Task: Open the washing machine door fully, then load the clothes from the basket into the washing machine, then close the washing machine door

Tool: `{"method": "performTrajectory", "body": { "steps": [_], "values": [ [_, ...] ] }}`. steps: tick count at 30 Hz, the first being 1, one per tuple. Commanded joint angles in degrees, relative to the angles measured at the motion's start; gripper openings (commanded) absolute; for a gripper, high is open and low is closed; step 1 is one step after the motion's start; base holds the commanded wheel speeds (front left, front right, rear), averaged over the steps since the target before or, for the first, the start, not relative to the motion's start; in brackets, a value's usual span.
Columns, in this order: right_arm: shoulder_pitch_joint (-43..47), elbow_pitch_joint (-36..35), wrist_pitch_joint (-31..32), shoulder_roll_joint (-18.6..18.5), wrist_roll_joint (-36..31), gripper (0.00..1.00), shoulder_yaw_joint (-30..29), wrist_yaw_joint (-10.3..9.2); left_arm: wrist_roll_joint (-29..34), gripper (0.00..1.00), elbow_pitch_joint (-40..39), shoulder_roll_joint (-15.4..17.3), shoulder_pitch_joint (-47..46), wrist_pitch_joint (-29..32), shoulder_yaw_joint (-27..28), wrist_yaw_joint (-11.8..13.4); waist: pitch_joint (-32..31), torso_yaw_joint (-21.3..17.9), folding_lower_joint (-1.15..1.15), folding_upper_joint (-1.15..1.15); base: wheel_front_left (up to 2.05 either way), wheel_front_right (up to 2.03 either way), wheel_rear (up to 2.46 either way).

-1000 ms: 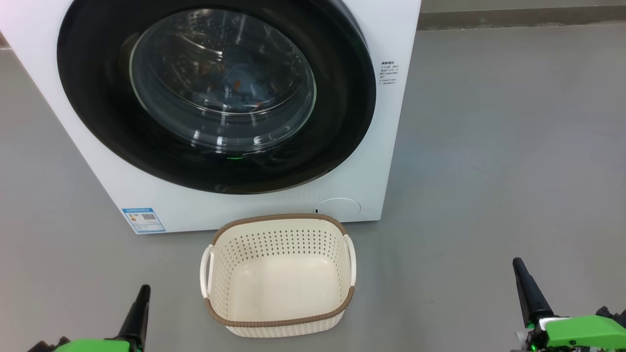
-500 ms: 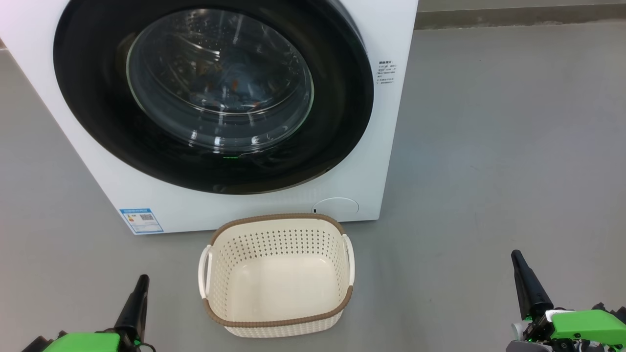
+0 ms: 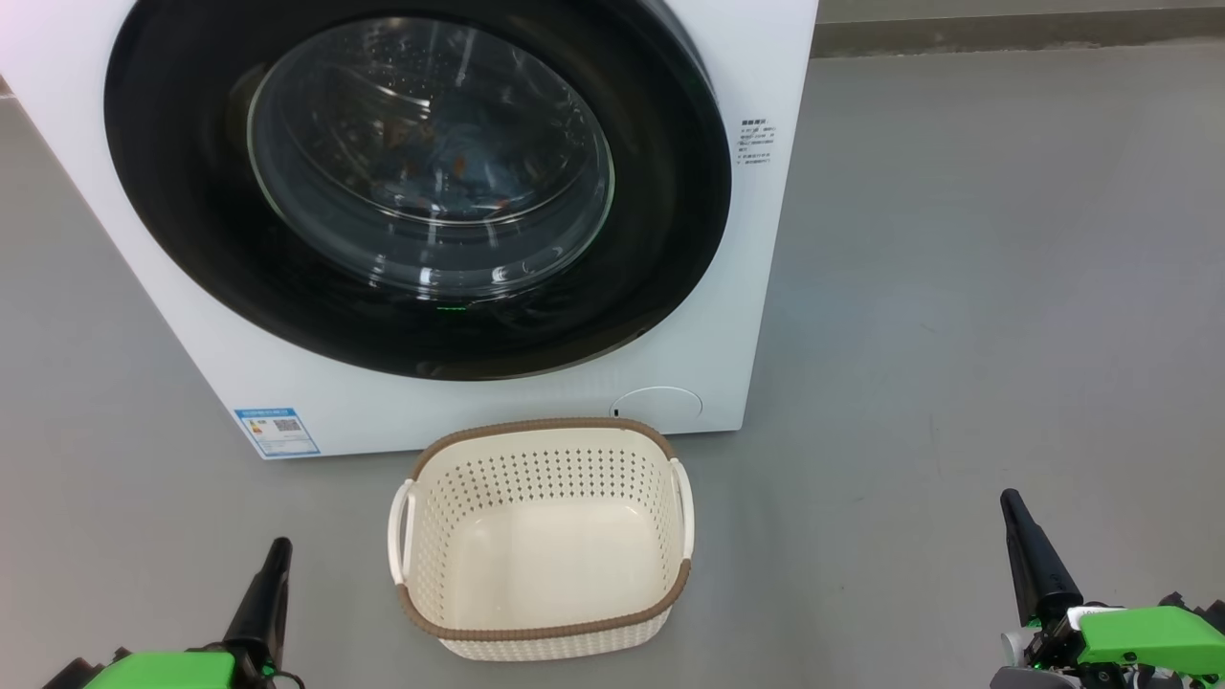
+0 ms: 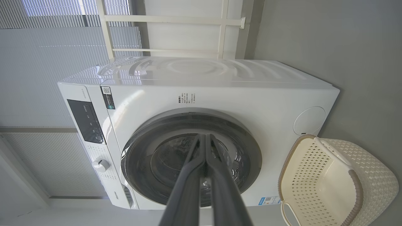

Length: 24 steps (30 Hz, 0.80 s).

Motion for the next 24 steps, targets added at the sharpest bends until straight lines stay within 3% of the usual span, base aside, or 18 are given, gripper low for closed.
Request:
{"method": "performTrajectory", "body": {
  "steps": [1,24],
  "values": [
    [-2.36,-1.44,0.48,-0.19,0.27,0.00,1.23,0.10,-0.48,0.00,-1.11,1.09,-2.36,0.36,2.04,-0.56,0.00,0.00,0.00,0.00,0.00,0.00,0.00],
    [-2.35,-1.44,0.46,-0.19,0.29,0.00,1.25,0.10,-0.47,0.00,-1.11,1.08,-2.36,0.38,2.05,-0.56,0.00,0.00,0.00,0.00,0.00,0.00,0.00]
  ]
}}
